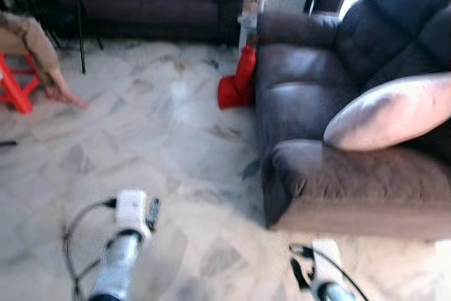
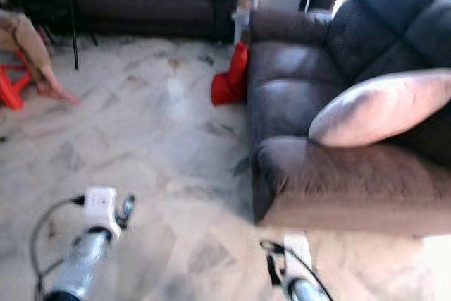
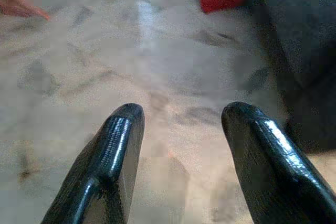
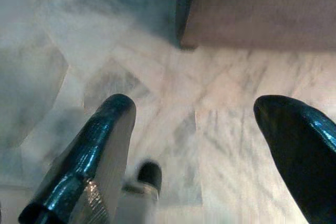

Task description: Move the pillow to the sofa from floor

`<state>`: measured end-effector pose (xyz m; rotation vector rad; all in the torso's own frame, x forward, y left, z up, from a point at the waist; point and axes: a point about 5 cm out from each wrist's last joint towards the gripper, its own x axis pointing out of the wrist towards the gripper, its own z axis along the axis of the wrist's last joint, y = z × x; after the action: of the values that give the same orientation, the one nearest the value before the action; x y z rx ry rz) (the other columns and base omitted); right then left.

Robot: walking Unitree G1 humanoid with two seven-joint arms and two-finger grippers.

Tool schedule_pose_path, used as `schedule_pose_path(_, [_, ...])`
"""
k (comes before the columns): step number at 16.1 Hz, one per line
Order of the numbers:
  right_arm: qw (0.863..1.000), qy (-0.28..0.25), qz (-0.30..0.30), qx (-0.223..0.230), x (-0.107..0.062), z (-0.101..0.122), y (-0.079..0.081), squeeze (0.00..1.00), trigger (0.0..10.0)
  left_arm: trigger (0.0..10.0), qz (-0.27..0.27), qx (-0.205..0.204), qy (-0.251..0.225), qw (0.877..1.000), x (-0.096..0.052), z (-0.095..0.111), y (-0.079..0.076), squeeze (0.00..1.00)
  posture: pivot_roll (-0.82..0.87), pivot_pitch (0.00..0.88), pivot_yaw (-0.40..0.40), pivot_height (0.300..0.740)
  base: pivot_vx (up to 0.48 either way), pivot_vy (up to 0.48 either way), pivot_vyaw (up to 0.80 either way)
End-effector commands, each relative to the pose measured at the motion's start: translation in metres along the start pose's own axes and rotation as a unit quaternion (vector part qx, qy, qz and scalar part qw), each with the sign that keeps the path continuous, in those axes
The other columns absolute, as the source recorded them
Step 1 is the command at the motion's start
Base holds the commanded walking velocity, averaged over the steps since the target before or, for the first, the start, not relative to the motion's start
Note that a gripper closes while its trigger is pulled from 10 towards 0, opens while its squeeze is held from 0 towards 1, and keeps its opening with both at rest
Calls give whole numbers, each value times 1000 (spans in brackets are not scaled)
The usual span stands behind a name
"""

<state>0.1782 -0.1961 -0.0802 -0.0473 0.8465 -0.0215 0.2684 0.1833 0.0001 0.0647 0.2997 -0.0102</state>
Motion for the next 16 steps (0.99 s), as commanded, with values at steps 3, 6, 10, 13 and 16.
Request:
schedule_pose_path(3, [1000,18,8,-3,-1,-7,3,0,10000,10000,5,3,47,999,-7,-21,2,0,-11,0,-70,740,0,186,0])
schedule_pose_path(6, [999,36,14,9,-1,-11,3,0,10000,10000,-11,11,152,988,-20,-55,-6,0,-12,0,-70,740,0,0,0])
schedule_pose_path(10, [999,24,-25,25,-1,-3,-19,0,10000,10000,-11,15,221,975,-40,-82,-6,0,-15,0,-64,740,0,0,0])
schedule_pose_path(13, [995,37,-63,61,-3,-6,-33,0,10000,10000,0,16,242,970,-49,-92,1,0,-9,0,-60,740,0,0,0])
schedule_pose_path(16, [993,34,-79,79,-2,0,-40,0,10000,10000,17,10,246,969,-48,-92,7,0,-9,0,-51,740,0,0,-800])
